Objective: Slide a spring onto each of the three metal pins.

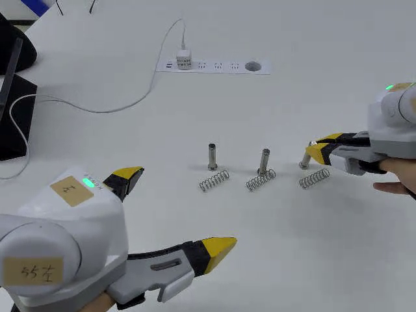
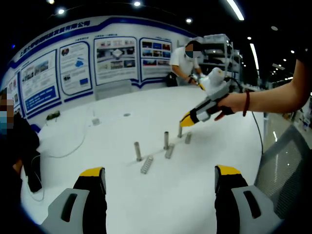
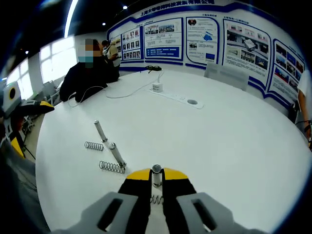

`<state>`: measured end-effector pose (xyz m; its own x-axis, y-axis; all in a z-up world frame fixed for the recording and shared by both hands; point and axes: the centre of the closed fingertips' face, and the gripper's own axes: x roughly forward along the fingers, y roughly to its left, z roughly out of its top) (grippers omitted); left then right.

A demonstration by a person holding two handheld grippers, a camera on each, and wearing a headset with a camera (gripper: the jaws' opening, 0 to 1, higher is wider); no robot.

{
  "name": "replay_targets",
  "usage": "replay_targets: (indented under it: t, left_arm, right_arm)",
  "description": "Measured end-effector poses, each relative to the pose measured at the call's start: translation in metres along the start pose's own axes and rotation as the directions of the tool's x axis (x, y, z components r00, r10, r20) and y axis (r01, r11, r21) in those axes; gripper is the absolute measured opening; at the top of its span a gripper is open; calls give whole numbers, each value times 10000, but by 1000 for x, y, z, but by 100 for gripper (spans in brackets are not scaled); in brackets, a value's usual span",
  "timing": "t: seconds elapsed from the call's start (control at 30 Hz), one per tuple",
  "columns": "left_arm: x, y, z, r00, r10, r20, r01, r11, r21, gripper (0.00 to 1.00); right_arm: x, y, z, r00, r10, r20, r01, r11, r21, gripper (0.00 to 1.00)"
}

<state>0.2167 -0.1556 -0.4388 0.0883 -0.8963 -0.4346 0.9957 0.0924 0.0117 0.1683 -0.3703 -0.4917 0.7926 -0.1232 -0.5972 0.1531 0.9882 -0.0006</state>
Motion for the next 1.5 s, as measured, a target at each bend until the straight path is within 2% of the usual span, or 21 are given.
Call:
replay_targets:
  t: [0.5,0.73,0.87,0.97,1.2,1.3,1.4,1.5]
  left_arm:
    - [-1,-1,1,10000,-14,33,14,10000,22,94]
    - [-1,-1,1,10000,-10,59,10,10000,5,94]
    - [-1,0,2,10000,1,61,-1,10000,-5,94]
    - [0,0,1,10000,13,57,-13,10000,-12,94]
    - [-1,1,1,10000,20,74,-20,10000,-23,94]
    - [0,1,1,10000,-16,58,16,10000,-28,93]
    - [1,3,1,10000,9,62,-10,10000,72,91]
    - [3,6,0,10000,30,35,-31,9999,142,85]
  right_arm:
    - [-3,1,-8,9994,-109,-342,109,9999,-14,9]
    - [-2,0,-7,9994,-38,-344,47,9997,258,9]
    - [-3,-1,-5,9997,-80,-238,87,9994,321,9]
    - [-4,-1,-3,9998,-65,-186,73,9990,446,13]
    - [-10,1,-2,9999,-41,-135,45,9995,307,18]
    - [-15,4,4,10000,3,85,-5,9998,223,21]
    - [-19,5,10,9995,25,329,-34,9997,260,23]
    - [-23,7,14,9990,48,445,-62,9995,301,27]
